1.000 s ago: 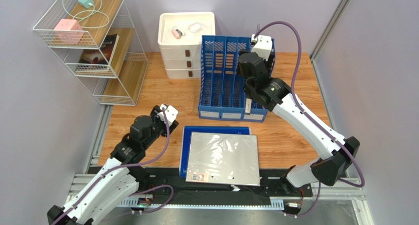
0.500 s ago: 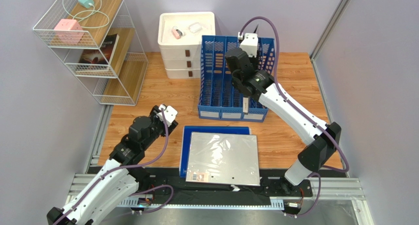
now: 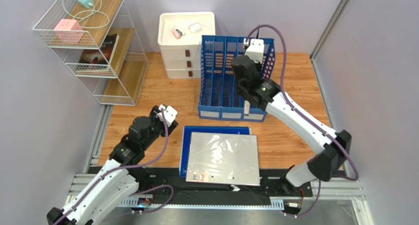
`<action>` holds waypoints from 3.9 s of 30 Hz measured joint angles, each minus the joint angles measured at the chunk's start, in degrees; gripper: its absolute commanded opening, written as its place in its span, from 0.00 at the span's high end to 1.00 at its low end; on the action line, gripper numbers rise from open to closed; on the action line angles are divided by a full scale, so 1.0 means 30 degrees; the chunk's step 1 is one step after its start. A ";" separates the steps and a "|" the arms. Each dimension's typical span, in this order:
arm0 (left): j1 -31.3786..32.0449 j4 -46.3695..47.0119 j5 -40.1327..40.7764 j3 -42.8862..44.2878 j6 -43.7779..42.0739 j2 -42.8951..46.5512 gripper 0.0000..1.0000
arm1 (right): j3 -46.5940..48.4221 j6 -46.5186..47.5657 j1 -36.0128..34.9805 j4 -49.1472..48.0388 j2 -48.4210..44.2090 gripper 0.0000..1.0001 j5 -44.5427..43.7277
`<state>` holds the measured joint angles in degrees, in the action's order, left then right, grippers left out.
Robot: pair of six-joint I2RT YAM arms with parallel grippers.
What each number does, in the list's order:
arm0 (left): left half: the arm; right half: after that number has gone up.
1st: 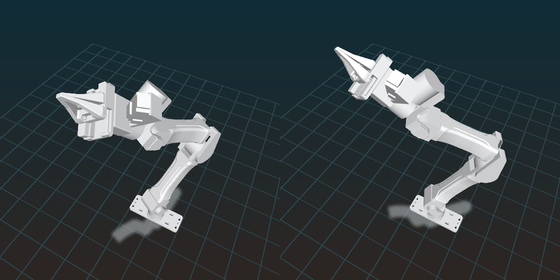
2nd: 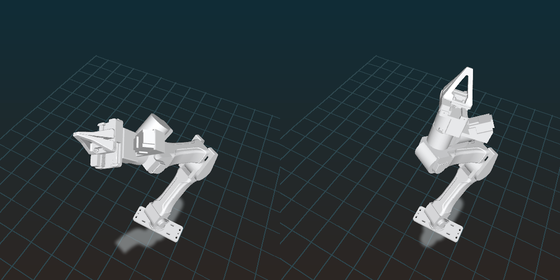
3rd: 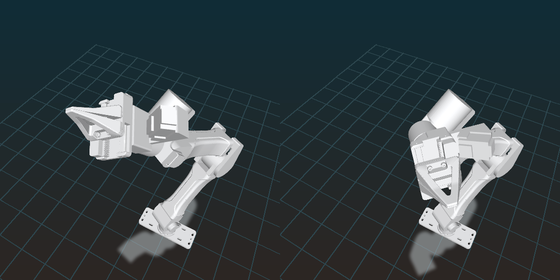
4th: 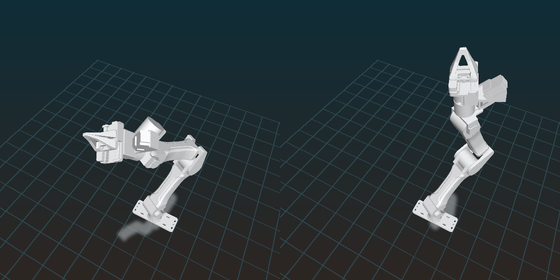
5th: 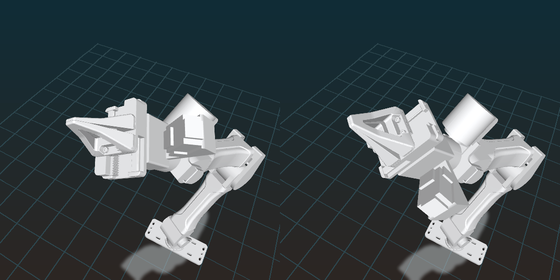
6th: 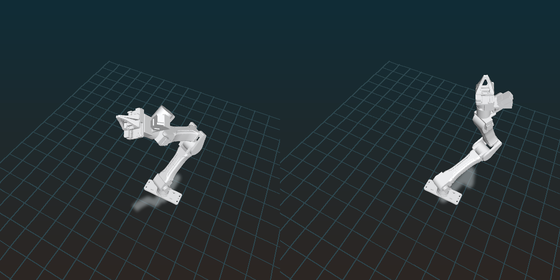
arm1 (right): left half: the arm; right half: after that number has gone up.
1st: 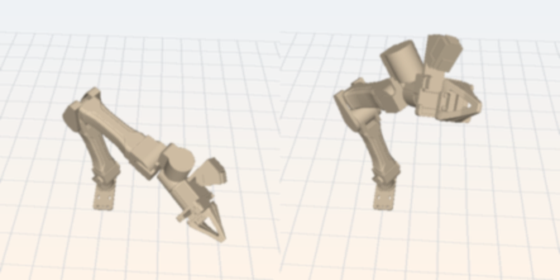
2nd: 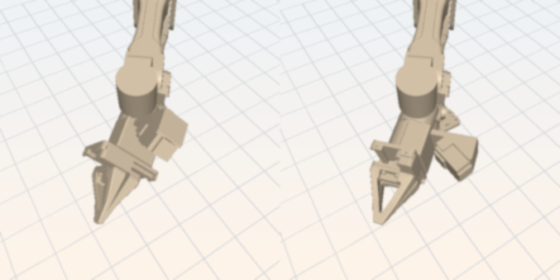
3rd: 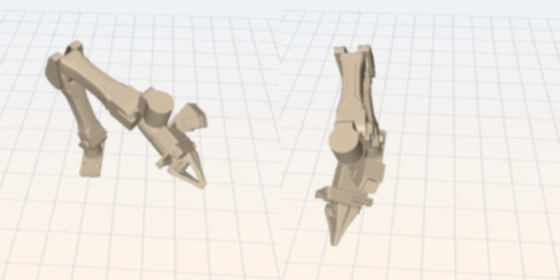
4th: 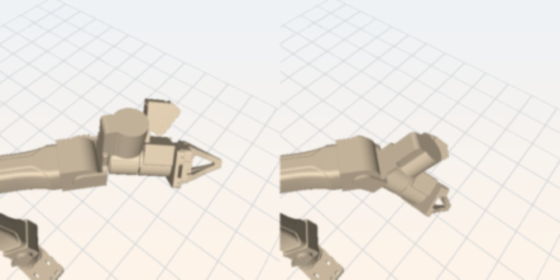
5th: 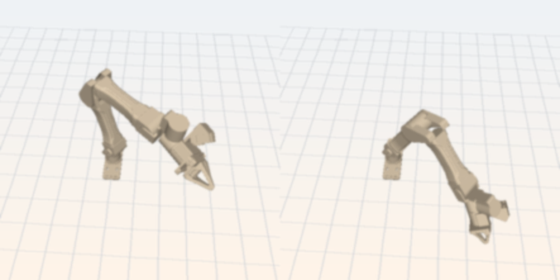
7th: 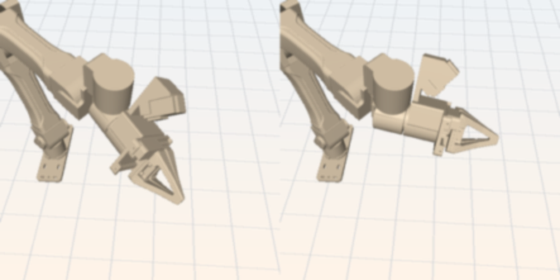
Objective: Organize the desk
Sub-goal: Place the folder in the storage box, then pick up the folder from the corner of the board.
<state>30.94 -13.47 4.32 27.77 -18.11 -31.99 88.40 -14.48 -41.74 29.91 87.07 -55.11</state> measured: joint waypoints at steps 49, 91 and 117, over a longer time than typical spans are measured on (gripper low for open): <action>-0.0073 -0.0146 -0.0423 -0.0291 -0.0066 -0.0109 0.32 | -1.2072 0.5865 0.1093 -1.7034 -0.4058 0.93 0.1843; 0.2659 -0.1355 -0.3410 -0.0364 -0.3774 -0.5668 0.39 | -2.0072 -1.4207 0.1348 0.7337 -1.8214 0.00 1.5409; 0.4918 -0.0117 -0.2455 -0.0765 -0.4517 -0.9632 0.40 | -2.1937 -1.5081 0.1224 0.7490 -1.3231 0.00 2.2323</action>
<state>45.69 -13.82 -3.05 25.47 -31.66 -60.88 22.59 -59.72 -38.06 52.38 47.37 11.86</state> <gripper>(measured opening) 0.606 0.998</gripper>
